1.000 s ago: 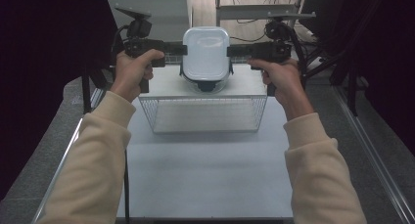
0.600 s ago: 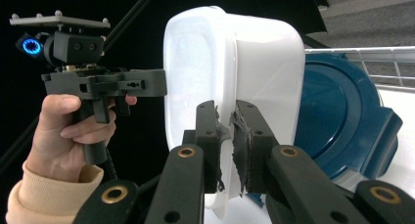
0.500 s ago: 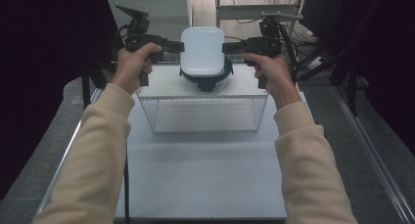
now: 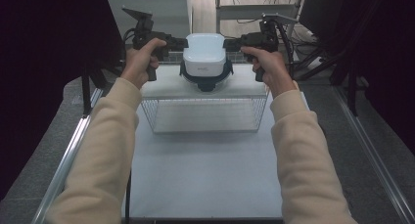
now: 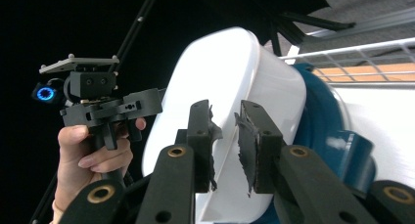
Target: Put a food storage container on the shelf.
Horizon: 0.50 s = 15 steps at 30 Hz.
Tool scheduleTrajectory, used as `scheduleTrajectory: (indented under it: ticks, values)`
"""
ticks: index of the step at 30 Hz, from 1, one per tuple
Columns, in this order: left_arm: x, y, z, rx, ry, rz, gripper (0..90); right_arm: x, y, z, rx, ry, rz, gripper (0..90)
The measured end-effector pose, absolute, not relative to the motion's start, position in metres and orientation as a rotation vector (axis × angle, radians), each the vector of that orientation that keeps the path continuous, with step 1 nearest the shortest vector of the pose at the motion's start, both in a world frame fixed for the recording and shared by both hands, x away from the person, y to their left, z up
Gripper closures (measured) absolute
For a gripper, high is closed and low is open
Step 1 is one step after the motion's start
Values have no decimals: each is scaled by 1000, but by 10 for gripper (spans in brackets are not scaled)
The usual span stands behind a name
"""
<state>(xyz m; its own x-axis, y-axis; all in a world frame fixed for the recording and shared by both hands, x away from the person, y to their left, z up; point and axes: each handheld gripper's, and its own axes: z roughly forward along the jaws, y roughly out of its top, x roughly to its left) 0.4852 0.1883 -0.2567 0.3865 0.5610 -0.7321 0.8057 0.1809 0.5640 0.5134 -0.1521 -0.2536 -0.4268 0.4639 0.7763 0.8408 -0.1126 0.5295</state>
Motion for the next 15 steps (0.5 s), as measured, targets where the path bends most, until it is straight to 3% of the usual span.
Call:
scheduleTrajectory:
  ticks: [10,13,15]
  values:
    - [483,187,-260,1460,1273,-255,672,513,-152,-255,-1445,-1826,-1572,718]
    - [475,189,-253,1436,1278,-182,512,509,-152,-251,-1440,-1846,-1643,527]
    - [465,191,-246,1448,1255,-105,450,502,-157,-246,-1420,-1872,-1706,462]
